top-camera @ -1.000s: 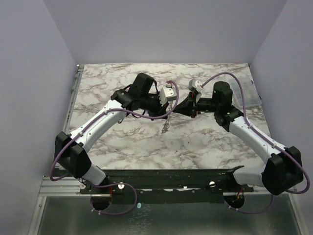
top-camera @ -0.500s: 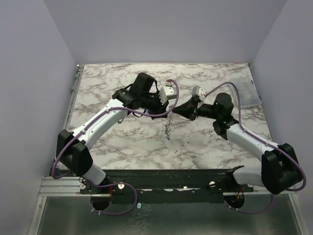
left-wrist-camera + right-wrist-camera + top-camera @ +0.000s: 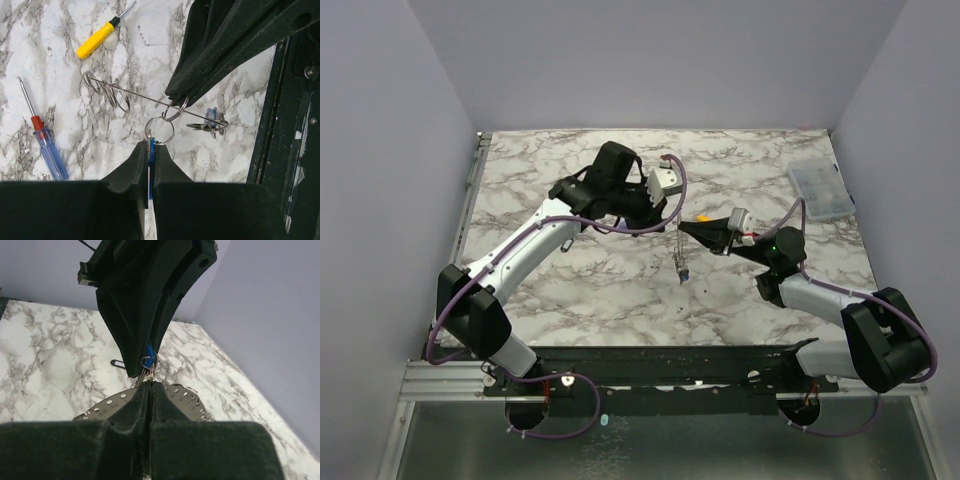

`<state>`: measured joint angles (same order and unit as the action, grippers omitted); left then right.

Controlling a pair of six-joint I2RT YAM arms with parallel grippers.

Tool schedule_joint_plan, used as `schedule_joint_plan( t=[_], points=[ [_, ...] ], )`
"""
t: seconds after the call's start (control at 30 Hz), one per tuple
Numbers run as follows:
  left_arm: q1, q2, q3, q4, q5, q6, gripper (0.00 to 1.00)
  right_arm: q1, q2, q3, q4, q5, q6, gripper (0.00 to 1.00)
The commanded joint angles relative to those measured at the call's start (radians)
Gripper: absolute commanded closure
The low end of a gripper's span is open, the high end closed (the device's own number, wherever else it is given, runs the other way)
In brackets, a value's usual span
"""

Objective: Remove the keys from the keyring

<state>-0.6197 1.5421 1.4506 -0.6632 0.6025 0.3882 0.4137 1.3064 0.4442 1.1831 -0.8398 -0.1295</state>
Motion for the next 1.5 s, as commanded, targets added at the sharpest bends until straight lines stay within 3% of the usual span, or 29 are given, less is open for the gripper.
schedule_joint_plan(
  t=[0.0,0.4,0.93,1.47],
  points=[
    [0.004,0.004,0.039,0.006,-0.005,0.007,1.0,0.002,-0.001,-0.029,0.196,0.067,-0.046,0.99],
    [-0.035,-0.019,0.081,-0.035,-0.055,0.078,1.0,0.003,0.006,-0.059,0.23,0.106,-0.114,0.99],
    [-0.062,0.054,0.102,-0.019,-0.014,0.055,1.0,0.027,0.007,-0.065,0.317,0.045,-0.071,0.99],
    [-0.091,0.036,0.088,-0.059,-0.004,0.086,1.0,0.034,0.013,-0.077,0.317,0.098,-0.115,0.99]
  ],
)
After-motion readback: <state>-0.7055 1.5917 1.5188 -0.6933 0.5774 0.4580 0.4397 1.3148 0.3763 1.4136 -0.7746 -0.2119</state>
